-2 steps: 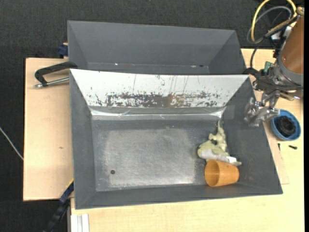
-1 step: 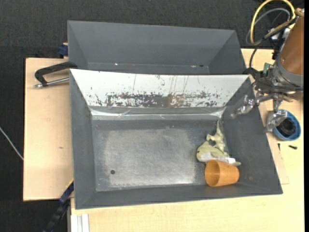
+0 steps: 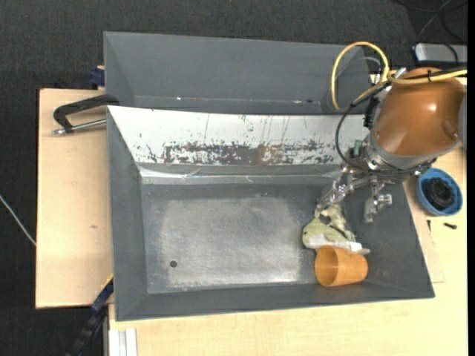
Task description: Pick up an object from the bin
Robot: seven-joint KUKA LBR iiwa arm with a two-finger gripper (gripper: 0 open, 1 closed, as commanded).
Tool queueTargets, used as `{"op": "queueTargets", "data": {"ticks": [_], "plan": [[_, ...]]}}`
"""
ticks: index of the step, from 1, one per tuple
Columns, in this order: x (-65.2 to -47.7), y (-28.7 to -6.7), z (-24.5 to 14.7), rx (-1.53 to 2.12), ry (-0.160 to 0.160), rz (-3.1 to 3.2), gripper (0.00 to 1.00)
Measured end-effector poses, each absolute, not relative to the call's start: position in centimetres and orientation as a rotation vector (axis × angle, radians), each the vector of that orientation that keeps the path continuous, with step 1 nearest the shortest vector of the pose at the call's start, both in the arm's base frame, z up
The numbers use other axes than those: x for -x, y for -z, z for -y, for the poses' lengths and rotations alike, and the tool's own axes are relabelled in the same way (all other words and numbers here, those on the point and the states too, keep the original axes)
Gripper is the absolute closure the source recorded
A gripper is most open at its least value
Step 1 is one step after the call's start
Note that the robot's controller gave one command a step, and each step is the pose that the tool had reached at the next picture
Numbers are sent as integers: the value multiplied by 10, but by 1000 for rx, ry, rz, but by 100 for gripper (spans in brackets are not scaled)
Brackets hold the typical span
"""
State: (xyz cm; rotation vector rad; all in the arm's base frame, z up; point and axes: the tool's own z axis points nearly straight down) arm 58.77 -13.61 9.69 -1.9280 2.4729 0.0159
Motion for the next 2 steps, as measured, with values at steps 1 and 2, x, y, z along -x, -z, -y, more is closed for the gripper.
{"op": "queueTargets", "data": {"ticks": [1,2], "plan": [[-581,-74,113,1896,12,-2494,0],[-581,-75,111,1893,7,-2492,100]]}}
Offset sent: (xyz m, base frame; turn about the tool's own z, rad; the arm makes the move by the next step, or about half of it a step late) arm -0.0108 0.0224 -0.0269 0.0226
